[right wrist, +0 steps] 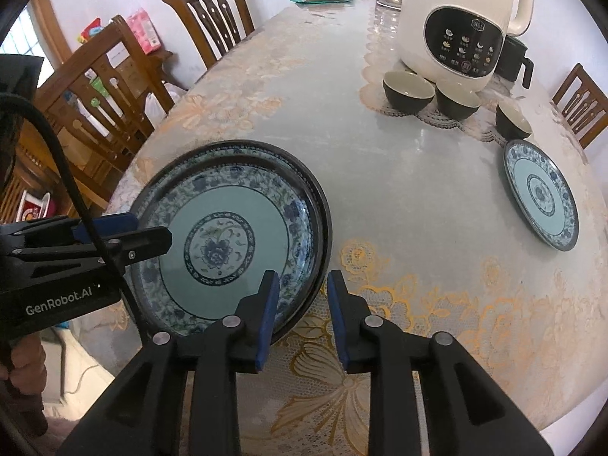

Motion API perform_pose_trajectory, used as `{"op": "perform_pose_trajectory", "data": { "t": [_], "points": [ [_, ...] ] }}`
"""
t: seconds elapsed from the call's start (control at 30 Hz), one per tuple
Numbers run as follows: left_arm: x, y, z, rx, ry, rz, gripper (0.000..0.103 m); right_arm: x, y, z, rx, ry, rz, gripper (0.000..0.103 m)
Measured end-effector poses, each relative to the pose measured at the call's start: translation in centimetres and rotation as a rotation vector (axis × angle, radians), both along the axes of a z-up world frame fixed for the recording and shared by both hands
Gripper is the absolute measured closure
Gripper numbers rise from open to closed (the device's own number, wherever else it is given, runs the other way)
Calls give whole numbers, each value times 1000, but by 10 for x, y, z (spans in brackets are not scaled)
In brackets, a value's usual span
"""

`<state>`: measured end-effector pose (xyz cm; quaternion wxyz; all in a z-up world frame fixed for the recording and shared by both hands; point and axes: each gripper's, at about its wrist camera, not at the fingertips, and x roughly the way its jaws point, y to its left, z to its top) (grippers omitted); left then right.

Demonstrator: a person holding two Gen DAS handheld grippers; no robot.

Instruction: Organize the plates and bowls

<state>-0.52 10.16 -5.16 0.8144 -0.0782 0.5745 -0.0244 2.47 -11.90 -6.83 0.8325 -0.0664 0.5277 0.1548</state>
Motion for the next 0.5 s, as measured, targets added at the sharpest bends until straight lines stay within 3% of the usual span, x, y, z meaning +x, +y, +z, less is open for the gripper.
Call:
{"op": "perform_pose_trajectory", "data": {
  "t": [0.5],
  "points": [
    [-6,-5,17,-15,-51,-62,56,-11,-17,13,41,-20,-104,74]
  ]
}}
